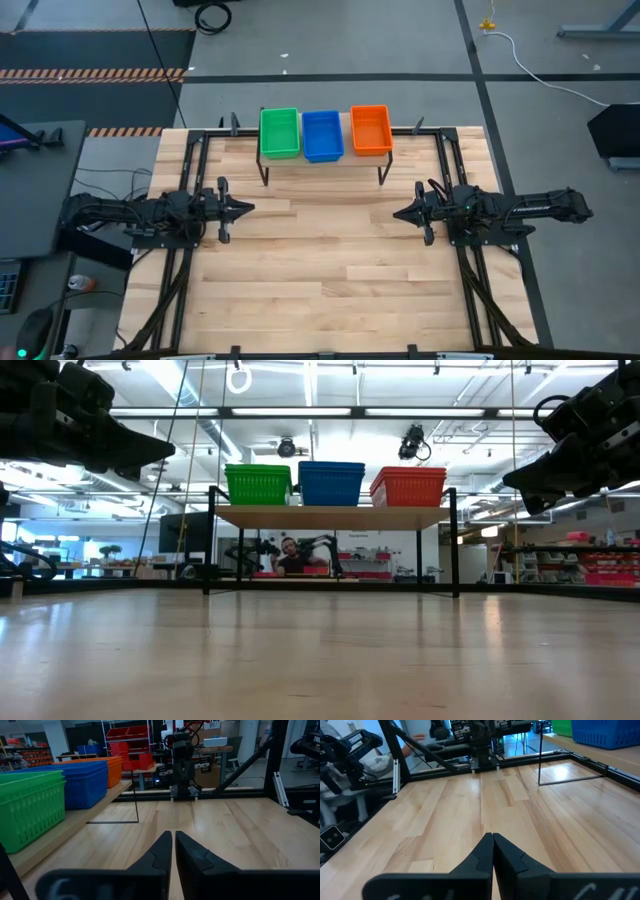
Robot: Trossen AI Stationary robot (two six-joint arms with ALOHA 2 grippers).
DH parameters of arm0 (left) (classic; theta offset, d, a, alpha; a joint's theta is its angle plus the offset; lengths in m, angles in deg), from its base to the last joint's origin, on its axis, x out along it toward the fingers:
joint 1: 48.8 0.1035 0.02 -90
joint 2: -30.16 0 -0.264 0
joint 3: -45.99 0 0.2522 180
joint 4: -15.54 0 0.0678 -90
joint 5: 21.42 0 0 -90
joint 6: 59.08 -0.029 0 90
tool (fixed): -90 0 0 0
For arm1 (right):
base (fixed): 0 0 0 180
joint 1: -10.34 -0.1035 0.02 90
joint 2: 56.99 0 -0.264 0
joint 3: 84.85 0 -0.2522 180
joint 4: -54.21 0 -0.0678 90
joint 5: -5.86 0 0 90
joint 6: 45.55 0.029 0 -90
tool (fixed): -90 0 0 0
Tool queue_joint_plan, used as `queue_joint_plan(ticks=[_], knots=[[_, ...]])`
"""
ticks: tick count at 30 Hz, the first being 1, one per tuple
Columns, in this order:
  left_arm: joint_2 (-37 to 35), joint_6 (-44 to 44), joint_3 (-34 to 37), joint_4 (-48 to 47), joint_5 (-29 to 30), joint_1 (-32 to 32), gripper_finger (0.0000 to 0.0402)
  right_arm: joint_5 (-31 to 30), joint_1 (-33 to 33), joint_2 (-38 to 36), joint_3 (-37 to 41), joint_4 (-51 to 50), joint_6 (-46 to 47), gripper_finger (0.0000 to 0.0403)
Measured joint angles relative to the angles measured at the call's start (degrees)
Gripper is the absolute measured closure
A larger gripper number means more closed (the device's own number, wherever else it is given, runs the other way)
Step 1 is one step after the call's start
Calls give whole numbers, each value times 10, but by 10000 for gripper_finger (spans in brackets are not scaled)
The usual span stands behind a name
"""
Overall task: Stack baskets on shelf by color
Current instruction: Return to Home Position
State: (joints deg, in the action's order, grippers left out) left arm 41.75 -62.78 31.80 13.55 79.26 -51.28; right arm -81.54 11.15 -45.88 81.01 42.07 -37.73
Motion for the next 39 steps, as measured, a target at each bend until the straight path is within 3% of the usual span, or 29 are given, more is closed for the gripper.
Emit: queue_joint_plan(ticks=[39], knots=[[0,0,0,0,0,0,371,0,0,0,0,0,0,387]])
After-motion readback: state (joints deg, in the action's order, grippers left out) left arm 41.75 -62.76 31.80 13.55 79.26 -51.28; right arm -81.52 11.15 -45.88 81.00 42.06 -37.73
